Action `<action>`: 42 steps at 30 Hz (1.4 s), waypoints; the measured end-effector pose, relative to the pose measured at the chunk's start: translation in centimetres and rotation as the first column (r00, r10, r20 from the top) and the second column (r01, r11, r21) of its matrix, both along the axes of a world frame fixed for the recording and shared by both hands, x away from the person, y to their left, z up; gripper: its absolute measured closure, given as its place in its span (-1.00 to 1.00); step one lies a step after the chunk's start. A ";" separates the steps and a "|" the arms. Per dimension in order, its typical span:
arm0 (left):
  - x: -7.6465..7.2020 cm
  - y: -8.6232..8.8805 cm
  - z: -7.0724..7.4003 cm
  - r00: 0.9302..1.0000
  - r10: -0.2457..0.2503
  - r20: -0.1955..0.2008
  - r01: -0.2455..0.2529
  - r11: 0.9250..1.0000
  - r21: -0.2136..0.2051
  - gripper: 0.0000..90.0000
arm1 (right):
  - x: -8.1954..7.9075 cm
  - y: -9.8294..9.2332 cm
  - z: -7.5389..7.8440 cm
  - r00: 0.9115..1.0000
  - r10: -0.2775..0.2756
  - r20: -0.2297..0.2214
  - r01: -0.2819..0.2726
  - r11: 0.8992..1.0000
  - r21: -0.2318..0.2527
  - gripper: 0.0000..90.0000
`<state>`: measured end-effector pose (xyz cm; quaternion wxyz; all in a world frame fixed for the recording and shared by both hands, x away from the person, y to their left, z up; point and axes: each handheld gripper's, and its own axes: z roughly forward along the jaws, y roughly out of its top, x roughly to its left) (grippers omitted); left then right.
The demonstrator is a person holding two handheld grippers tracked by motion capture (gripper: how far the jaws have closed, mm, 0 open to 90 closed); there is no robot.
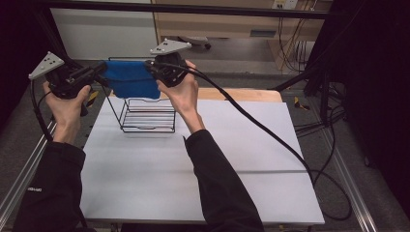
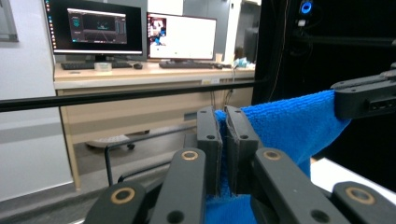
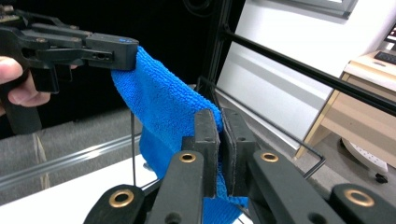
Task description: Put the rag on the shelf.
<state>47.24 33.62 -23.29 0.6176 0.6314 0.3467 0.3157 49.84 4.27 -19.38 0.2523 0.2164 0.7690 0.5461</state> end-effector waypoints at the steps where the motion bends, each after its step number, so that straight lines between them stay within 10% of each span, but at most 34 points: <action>1: -0.1 0.0 -0.1 1.000 0.001 -0.007 -0.001 1.000 0.005 0.89 | -0.1 0.1 -0.1 1.000 0.000 -0.002 0.000 1.000 -0.006 0.91; 25: -1.5 0.1 -1.8 0.992 -0.019 -0.128 0.031 0.995 0.091 0.77 | -0.7 -0.4 -3.6 0.994 0.049 -0.100 -0.046 0.998 0.032 0.91; 36: -2.5 1.1 1.0 0.992 -0.018 -0.123 0.027 0.997 0.070 0.60 | -0.7 -0.4 -4.5 0.994 0.060 -0.094 -0.059 0.998 0.014 0.90; 42: -1.8 0.1 -0.1 0.965 -0.030 -0.261 0.071 0.986 0.149 0.96 | -0.7 -0.3 -4.8 0.994 0.065 -0.084 -0.065 0.998 0.005 0.89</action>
